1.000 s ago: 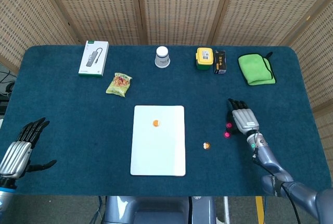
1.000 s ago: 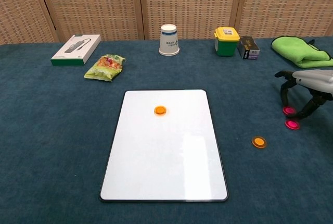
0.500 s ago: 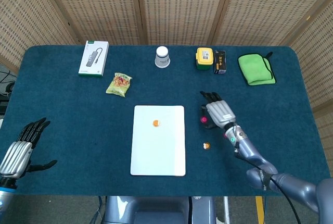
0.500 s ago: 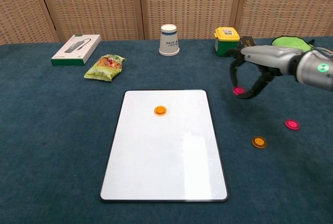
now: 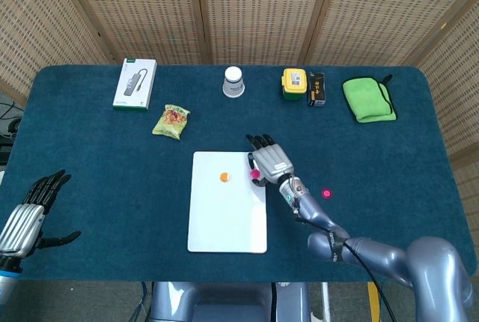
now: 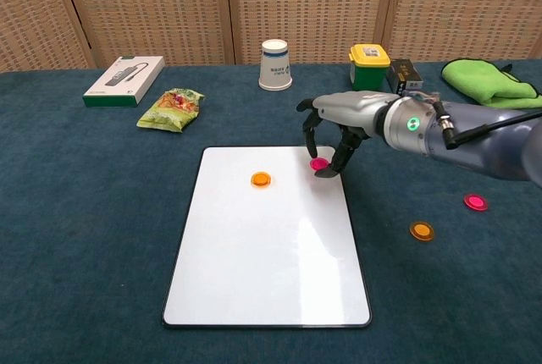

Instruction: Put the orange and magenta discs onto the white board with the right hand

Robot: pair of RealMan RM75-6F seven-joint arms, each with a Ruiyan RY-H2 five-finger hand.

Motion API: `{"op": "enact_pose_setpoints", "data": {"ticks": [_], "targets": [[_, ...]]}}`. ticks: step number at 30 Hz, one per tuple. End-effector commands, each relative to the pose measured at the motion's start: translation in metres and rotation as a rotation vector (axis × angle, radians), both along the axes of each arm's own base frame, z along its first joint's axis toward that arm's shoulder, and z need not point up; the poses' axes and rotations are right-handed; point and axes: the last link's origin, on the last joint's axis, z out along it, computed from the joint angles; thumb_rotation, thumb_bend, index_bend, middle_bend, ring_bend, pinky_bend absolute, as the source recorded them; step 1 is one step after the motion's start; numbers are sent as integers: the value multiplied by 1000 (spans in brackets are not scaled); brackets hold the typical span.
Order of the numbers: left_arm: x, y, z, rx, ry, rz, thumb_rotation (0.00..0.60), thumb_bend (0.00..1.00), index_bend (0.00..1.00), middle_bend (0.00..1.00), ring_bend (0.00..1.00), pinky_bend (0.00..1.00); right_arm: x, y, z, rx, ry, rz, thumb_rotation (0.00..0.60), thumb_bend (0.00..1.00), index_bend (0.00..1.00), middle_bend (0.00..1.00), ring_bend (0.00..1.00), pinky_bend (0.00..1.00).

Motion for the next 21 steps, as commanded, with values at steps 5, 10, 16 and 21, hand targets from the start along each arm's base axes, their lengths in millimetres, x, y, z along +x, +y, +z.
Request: {"op": "enact_pose_setpoints", "data": {"ticks": [5, 10, 16, 21], "targets": [[0, 0, 0, 4, -3, 1, 600, 0, 0, 0, 0, 0, 5, 3, -9, -8, 19, 13, 600, 327, 419, 0, 0, 7], [0, 0, 0, 2, -2, 1, 600, 0, 0, 0, 0, 0, 7, 3, -6, -18, 7, 19, 600, 146, 168, 0, 0, 7], [0, 0, 0, 1, 0, 1, 600, 0, 0, 0, 0, 0, 9, 4, -2, -20, -22, 9, 600, 109, 128, 0, 0, 7], [0, 0, 0, 3, -3, 3, 600, 0, 0, 0, 0, 0, 2, 6, 17, -55, -29, 18, 600, 163, 220, 0, 0, 7]]}}
